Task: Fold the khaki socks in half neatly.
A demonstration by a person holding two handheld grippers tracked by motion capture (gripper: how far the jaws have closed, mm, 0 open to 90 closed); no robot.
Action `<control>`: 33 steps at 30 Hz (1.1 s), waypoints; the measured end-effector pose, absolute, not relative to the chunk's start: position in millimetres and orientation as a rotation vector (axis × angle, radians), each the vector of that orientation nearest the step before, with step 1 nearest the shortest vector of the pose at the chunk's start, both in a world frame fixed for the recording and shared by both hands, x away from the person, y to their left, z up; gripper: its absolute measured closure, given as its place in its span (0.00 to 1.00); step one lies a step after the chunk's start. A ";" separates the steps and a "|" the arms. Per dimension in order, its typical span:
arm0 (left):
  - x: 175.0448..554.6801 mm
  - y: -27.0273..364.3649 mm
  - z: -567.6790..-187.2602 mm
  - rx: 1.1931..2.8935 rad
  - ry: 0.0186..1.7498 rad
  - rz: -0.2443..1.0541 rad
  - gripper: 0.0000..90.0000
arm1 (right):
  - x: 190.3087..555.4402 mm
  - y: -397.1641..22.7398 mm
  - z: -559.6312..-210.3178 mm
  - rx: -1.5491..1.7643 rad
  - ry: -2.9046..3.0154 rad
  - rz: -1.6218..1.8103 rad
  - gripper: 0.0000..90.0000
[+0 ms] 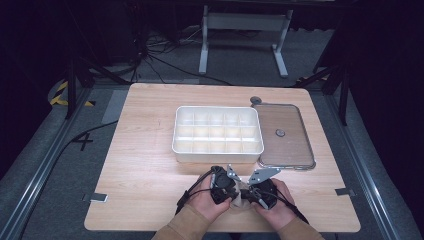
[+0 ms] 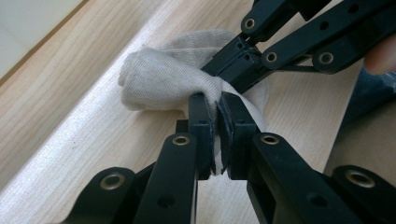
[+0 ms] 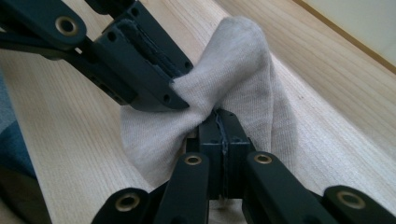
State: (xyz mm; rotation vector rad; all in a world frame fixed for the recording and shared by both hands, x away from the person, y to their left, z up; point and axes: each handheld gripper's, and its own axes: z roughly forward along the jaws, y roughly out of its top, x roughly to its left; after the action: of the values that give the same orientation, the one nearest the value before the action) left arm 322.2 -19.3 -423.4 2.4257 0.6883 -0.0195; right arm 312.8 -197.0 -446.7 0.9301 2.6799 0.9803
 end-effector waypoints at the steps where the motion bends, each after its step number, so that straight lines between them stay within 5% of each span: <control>1: 322.8 -18.6 -423.6 2.422 0.688 -0.025 0.93 | 312.8 -197.0 -446.7 0.930 2.680 0.980 1.00; 18: 320.9 -12.9 -416.7 2.456 0.772 -0.026 0.93 | 318.2 -241.3 -423.1 1.065 2.653 1.059 1.00; 33: 317.9 -25.6 -412.8 2.446 0.717 -0.012 0.93 | 318.1 -226.3 -444.2 1.068 2.716 0.982 1.00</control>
State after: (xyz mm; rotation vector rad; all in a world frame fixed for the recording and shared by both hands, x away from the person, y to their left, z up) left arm 317.9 -25.6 -412.8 2.4463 0.7168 -0.0117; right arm 318.1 -226.3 -444.2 1.0678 2.7161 0.9824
